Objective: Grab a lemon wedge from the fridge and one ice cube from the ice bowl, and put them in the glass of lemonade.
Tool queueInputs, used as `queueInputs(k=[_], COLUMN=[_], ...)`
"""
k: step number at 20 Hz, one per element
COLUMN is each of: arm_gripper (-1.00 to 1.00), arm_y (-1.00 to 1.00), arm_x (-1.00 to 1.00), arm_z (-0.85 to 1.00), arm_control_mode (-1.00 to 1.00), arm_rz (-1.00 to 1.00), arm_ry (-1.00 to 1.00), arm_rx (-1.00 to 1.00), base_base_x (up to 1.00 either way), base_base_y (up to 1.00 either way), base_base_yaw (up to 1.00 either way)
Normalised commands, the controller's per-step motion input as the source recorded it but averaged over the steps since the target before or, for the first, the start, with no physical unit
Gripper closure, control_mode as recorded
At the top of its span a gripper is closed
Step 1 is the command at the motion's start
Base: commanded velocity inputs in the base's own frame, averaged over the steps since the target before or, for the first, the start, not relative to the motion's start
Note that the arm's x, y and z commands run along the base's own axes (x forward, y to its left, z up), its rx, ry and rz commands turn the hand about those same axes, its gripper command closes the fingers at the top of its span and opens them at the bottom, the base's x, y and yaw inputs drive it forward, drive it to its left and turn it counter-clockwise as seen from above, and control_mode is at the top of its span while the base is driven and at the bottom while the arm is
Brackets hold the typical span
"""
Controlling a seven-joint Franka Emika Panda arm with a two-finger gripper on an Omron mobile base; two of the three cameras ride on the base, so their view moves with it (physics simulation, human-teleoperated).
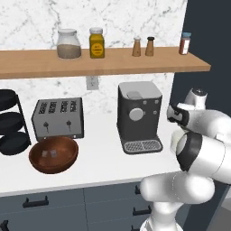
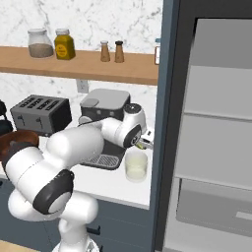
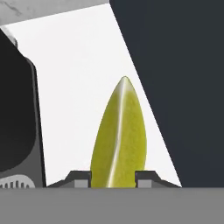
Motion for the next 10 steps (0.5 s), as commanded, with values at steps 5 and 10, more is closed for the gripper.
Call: queueInputs(k=[5,10], arm_gripper=[1.00,1.00], arm_y=[0.29,0.03], arm_x=[-0.42,-0.44], arm_z=[0.11,-0.22], arm_control_mode=[-1.00,-1.00], arm_rz=[0.00,0.00], arm_ry=[-0.03,0.01], arm_rx=[0.00,0.00], base_base_x=[0.00,0.00], base_base_y=[0.00,0.00], base_base_yaw=[0.00,0.00])
